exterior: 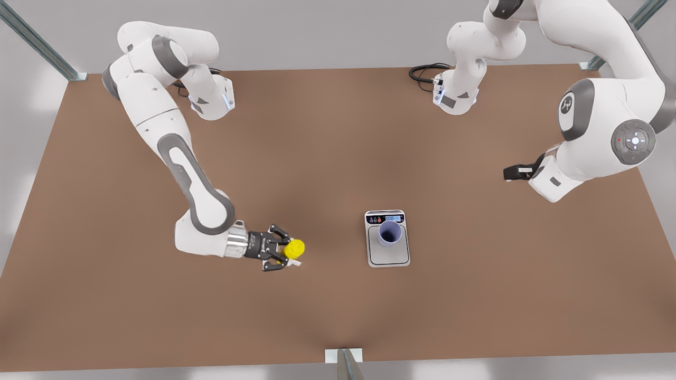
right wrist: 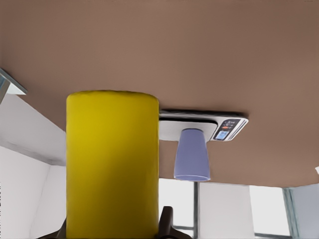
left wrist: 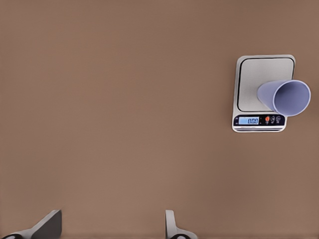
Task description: Move cup to the weight, pick up sauce bottle, pour sauce
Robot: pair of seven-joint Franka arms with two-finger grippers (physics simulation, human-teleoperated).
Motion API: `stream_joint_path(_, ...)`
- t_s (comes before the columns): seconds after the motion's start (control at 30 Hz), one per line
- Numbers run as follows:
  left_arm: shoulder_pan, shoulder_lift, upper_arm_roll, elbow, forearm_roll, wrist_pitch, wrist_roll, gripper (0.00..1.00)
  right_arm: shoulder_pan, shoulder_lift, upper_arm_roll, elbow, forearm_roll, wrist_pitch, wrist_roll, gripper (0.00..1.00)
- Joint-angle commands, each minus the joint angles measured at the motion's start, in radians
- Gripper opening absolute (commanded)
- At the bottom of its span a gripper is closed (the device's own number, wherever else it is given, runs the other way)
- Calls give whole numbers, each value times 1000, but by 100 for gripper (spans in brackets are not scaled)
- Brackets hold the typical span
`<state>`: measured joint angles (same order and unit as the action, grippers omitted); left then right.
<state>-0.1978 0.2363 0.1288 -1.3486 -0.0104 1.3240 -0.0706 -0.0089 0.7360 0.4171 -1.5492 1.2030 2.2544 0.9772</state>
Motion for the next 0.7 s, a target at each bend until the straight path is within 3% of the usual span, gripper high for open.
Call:
stream_joint_path(0.0, 0, 0, 0, -1, 1, 0, 0, 100, -14, 0, 3, -17, 46, 16, -37, 24)
stream_joint_path(0.27, -2, 1, 0, -3, 1, -3, -2, 100, -103, 65, 26, -46, 130, -194, -140, 23)
stream_joint_path(0.43, -3, 1, 0, -1, 7, -12, 0, 100, -187, 154, -20, -71, 179, -417, -261, 21)
stream_joint_path(0.67, -3, 3, 0, -1, 7, -12, -2, 100, -180, 192, -81, -78, 142, -432, -285, 24)
